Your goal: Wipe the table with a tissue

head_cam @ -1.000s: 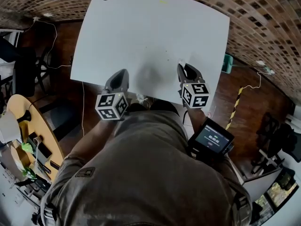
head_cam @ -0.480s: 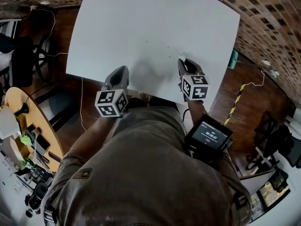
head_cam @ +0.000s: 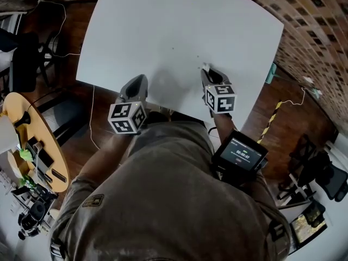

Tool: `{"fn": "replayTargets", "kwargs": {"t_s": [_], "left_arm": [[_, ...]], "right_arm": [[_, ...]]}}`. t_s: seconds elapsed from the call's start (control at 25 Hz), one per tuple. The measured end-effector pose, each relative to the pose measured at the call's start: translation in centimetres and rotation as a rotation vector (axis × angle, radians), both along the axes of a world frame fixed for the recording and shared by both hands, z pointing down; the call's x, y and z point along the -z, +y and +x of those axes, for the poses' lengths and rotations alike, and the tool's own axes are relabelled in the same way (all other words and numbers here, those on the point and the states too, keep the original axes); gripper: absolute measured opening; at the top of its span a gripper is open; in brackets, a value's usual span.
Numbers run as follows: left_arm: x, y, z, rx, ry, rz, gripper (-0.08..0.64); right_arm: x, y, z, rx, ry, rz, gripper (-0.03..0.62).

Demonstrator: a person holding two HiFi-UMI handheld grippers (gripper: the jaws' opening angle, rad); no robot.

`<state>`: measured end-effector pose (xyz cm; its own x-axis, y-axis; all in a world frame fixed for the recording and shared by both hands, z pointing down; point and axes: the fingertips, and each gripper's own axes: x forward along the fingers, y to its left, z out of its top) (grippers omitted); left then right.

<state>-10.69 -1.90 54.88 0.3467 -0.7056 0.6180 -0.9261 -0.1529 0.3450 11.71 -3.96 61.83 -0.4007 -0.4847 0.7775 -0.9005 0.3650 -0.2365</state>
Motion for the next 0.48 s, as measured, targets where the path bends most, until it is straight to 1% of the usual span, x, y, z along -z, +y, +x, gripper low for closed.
{"fn": "replayTargets", "kwargs": {"t_s": [0.36, 0.48], "left_arm": [[0.6, -0.1, -1.0, 0.027, 0.0, 0.015, 0.002], [0.9, -0.1, -1.3, 0.032, -0.002, 0.021, 0.002]], "right_arm": [[-0.2, 1.3, -4.3, 0.11, -0.031, -0.03, 0.072], [-0.2, 1.7, -5.2, 0.133, -0.036, -0.033, 0.072]]}}
